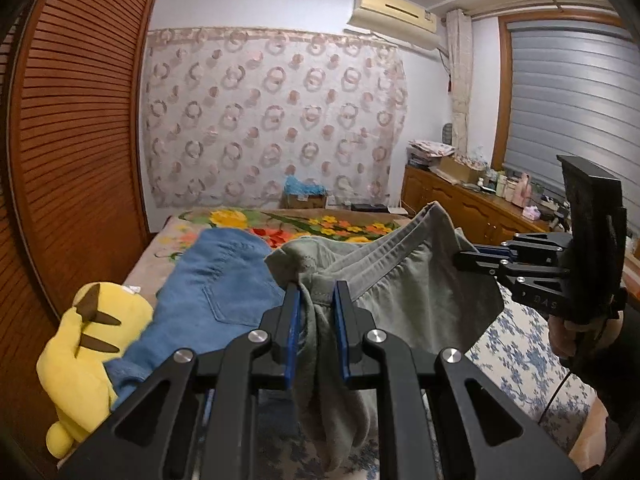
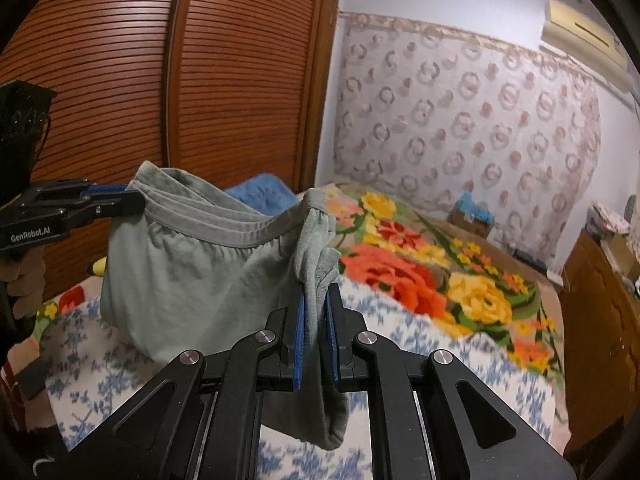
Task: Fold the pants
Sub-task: 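Lift the folded grey-green pants by the waistband with the left gripper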
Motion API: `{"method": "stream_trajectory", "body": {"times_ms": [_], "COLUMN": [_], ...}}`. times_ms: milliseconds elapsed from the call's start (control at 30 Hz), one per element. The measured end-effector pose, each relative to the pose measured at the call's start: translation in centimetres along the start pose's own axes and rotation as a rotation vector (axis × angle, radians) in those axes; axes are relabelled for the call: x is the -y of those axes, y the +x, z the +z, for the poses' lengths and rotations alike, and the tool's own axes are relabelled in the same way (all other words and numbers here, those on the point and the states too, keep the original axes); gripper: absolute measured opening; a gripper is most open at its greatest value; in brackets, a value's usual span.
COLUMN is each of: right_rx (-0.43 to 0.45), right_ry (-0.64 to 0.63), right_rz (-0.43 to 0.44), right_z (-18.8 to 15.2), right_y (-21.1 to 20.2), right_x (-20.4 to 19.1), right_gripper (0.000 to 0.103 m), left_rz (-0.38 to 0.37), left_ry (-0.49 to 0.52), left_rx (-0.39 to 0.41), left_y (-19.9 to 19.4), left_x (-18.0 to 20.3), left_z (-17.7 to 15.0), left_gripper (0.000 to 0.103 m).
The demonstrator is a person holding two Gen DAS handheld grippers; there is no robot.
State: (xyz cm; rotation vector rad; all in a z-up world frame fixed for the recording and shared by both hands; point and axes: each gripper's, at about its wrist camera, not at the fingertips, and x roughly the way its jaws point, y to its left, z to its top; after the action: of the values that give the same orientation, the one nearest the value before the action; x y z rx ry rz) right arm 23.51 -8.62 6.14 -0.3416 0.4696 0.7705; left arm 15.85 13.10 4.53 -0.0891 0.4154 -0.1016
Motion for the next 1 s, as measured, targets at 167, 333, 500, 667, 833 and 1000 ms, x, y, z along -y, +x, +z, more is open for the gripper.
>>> {"method": "stream_trajectory", "body": {"times_ms": [167,333,500,667,833,1000], "right_rx": [0.018,0.035,0.048,0.055,0.041,0.034], "right_ry": [-0.036,-0.078,-0.102,-0.147,-0.186,-0.226], "right_rz": [0.017,0.046,0.060,0.060,0.067,0.089], "right_z": [2.0,3.9,5.4,6.7,7.9,8.8], "right_y": [1.9,4.3,6.4,8.7,11.7,14.8], "right_x": [-0.4,-1.0,-1.1,-1.4,-2.0,-3.3], "right_gripper": [0.007,0.007,0.007,0.007,0.007,0.007], "left_rz": [0.037,0.076,0.104,0.127,0.147,0.177], "left_ry": [-0.005,-0.027,-0.044,-0.075,-0.107,-0.135], "left_rx": [0.013,0.024,0.044,0.037,0.048,0.036], "left_y": [0.1,0.5,0.4,1.2,1.1,1.2], "left_x": [-1.7,-3.4,-4.8,-6.4,-7.3,-8.3], "left_z": [0.5,1.1,1.2,-0.3,-1.4,-2.3], "left_gripper": [0.014,0.014,0.014,0.014,0.014,0.014]}}
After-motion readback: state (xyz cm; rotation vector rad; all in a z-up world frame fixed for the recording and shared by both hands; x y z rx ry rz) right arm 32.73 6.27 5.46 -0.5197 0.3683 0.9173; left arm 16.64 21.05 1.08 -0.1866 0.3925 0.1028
